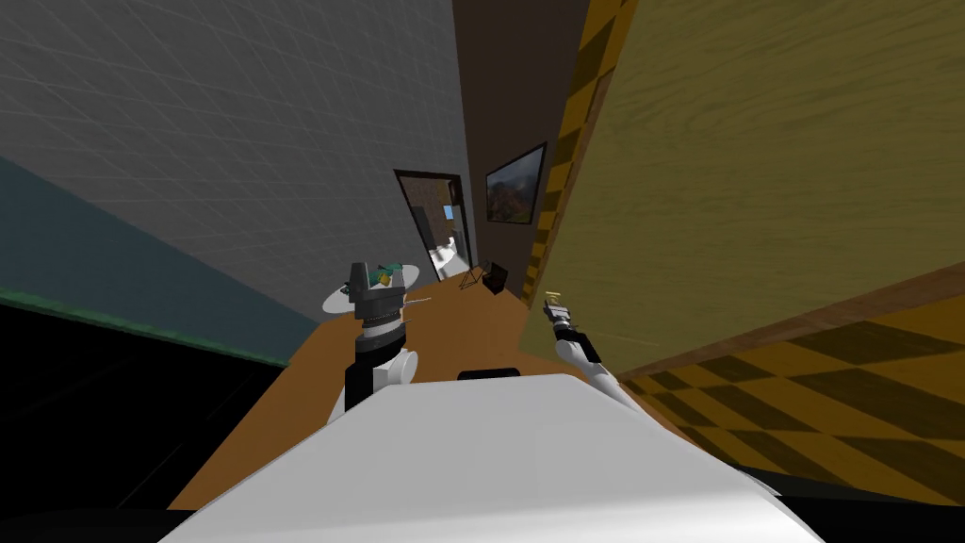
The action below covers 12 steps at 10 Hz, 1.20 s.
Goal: Pull the door open
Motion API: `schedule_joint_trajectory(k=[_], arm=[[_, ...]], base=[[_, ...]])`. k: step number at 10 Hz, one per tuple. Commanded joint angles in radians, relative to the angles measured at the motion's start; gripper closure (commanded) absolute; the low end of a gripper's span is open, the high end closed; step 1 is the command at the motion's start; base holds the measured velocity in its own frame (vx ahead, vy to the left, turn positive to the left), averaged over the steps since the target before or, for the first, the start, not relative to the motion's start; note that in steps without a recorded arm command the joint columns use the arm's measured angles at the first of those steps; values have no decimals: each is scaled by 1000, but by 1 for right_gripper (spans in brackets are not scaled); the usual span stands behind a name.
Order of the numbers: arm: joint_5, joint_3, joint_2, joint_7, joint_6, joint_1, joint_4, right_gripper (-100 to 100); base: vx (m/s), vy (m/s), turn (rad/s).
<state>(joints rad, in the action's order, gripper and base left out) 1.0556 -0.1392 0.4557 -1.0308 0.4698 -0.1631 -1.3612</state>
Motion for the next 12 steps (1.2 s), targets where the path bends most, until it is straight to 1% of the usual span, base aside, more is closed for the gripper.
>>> schedule_joint_trajectory(k=[1, 2, 3, 4, 5, 10, 12], arm=[[-3, -12, 13, -16, 6, -5, -7, 100], [-4, -19, 21, -24, 9, -9, -10, 100], [-4, -16, 16, -19, 7, -7, -4, 100], [-8, -39, 39, -42, 19, -26, -18, 100], [-10, -45, 45, -48, 23, -31, -23, 100], [-24, -110, 122, -117, 66, -88, -75, 100], [-29, -132, 147, -140, 81, -107, -92, 100]], base=[[-189, -27, 94], [-179, -41, 108], [-77, -19, 36], [-116, -25, 106], [-165, -52, 111], [-204, -42, 111], [-183, -27, 78]])
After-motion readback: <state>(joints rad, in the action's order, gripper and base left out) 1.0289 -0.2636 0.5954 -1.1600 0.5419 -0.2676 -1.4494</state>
